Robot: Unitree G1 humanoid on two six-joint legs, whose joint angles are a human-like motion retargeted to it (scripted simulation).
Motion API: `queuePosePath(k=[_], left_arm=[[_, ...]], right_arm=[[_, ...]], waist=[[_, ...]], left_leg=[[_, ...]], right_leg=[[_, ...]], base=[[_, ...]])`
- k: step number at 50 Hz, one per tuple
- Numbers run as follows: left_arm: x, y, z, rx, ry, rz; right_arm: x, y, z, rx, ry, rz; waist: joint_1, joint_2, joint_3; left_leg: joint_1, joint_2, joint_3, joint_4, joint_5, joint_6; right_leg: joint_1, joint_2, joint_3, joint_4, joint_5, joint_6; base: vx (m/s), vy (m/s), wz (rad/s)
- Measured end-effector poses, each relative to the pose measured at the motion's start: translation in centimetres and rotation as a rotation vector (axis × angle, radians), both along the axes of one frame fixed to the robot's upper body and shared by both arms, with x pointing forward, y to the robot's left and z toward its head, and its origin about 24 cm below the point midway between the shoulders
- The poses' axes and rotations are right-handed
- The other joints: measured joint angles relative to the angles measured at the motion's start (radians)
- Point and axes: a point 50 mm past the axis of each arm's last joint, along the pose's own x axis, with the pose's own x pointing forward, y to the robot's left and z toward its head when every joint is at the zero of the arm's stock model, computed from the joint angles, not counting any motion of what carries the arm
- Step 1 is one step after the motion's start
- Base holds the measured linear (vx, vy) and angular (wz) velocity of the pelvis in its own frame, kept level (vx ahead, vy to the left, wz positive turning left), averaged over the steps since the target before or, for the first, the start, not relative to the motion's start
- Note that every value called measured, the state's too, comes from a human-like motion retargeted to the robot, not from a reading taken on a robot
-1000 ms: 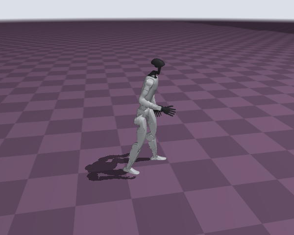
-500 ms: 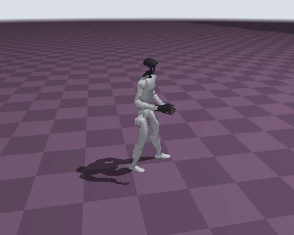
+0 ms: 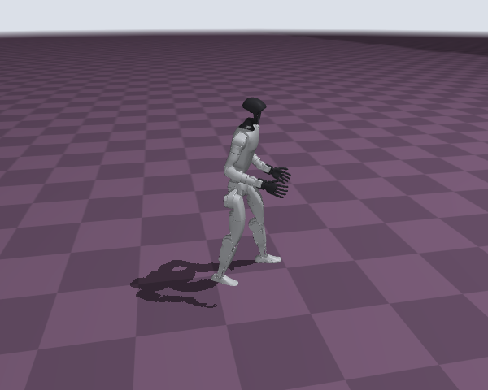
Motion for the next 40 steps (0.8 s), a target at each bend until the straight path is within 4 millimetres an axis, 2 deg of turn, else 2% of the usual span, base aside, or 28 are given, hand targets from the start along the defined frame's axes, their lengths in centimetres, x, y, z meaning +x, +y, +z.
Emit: queuePosePath(k=[5,9,16,20,23,27,30,33,40], left_arm=[[0.5,-0.3,0.7,0.037,-0.035,-0.034],[0.4,0.0,0.4,0.015,-0.029,-0.005],[0.3,2.0,0.1,0.021,-0.026,0.039],[0.5,3.3,0.3,0.051,-0.026,0.079],[0.9,3.9,0.6,0.045,-0.036,0.081],[1.6,4.4,1.2,0.029,-0.072,0.054],[2.2,4.8,1.4,0.032,-0.082,0.052],[2.6,4.8,1.2,0.021,-0.063,0.094],[2.7,3.4,0.6,-0.089,-0.035,0.201]], right_arm=[[0.3,0.8,-0.2,0.037,0.003,-0.002],[0.3,1.7,-0.6,0.055,0.026,0.030],[0.5,3.8,-1.0,0.062,0.044,0.106],[0.8,5.0,-0.8,0.082,0.033,0.125],[0.6,5.6,-1.1,0.108,0.048,0.130],[-0.1,6.0,-1.8,0.134,0.090,0.159],[-0.6,6.0,-2.2,0.123,0.114,0.192],[-0.8,5.2,-2.5,0.105,0.139,0.204],[-1.1,2.4,-2.7,0.156,0.166,0.133]], waist=[[0.031,-0.019,0.012],[0.055,-0.041,-0.001],[0.099,-0.054,-0.014],[0.078,-0.051,-0.005],[0.053,-0.058,-0.006],[0.075,-0.084,-0.022],[0.115,-0.095,-0.031],[0.143,-0.082,-0.024],[0.116,-0.037,0.010]], left_leg=[[-0.031,-0.027,-0.003,0.033,-0.033,0.010],[-0.006,-0.051,0.028,-0.021,-0.033,0.009],[0.070,-0.072,0.114,-0.135,-0.022,0.017],[0.074,-0.070,0.114,-0.135,-0.033,0.021],[0.066,-0.087,0.081,-0.135,-0.031,0.026],[0.055,-0.120,0.058,-0.135,-0.029,0.033],[0.054,-0.132,0.057,-0.135,-0.027,0.034],[0.061,-0.131,0.053,-0.132,-0.020,0.034],[0.030,-0.111,-0.015,-0.038,-0.029,0.036]], right_leg=[[-0.017,-0.032,-0.013,0.010,0.009,0.001],[-0.042,-0.056,-0.006,0.035,0.019,0.008],[-0.160,-0.072,0.070,0.208,0.055,0.021],[-0.214,-0.034,0.149,0.307,-0.005,0.024],[-0.198,-0.001,0.199,0.276,-0.023,0.031],[-0.148,-0.028,0.133,0.170,-0.011,0.000],[-0.102,-0.050,0.090,0.091,-0.030,-0.024],[-0.065,-0.050,0.090,0.040,-0.021,-0.018],[-0.020,-0.037,0.043,0.035,-0.016,-0.012]], base=[[0.08,0.15,0.14],[0.14,0.20,-0.12],[0.10,0.20,-0.53],[0.04,0.10,0.02],[0.02,0.01,0.61],[0.00,-0.05,0.41],[-0.04,-0.07,0.08],[-0.06,-0.07,0.07],[-0.08,-0.10,0.36]])
